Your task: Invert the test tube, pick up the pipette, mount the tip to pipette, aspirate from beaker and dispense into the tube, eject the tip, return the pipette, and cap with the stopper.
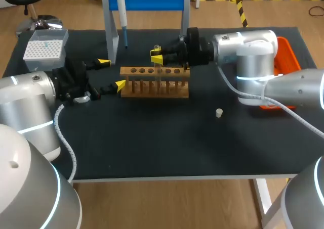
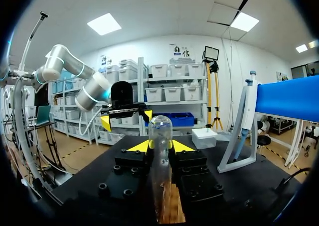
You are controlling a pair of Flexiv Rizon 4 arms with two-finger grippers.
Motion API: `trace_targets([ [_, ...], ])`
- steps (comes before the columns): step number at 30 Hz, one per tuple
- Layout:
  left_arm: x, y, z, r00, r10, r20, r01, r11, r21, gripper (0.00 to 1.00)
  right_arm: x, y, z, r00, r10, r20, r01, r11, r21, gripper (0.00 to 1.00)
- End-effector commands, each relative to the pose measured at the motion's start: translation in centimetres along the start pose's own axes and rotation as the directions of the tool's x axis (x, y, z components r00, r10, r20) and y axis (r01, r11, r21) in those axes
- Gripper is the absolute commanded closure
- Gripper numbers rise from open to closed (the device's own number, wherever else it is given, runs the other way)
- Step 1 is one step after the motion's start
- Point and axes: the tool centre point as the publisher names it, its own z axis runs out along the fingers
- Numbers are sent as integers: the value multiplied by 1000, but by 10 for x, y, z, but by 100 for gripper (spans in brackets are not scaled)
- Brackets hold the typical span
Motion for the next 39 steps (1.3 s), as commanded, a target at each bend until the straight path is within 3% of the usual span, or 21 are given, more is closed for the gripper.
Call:
trace_targets([
  [1, 1, 0, 1, 1000, 1, 5, -1, 1000, -1, 0, 3, 4, -2, 1000, 0, 5, 0, 1000, 3, 100],
  [18, 1, 0, 1, 1000, 1, 5, -1, 1000, -1, 0, 4, 14, -5, 1000, 0, 18, 0, 1000, -4, 100],
  [39, 1, 0, 1, 1000, 1, 5, -1, 1000, -1, 0, 8, 52, -8, 999, -33, 25, 33, 999, -17, 100],
])
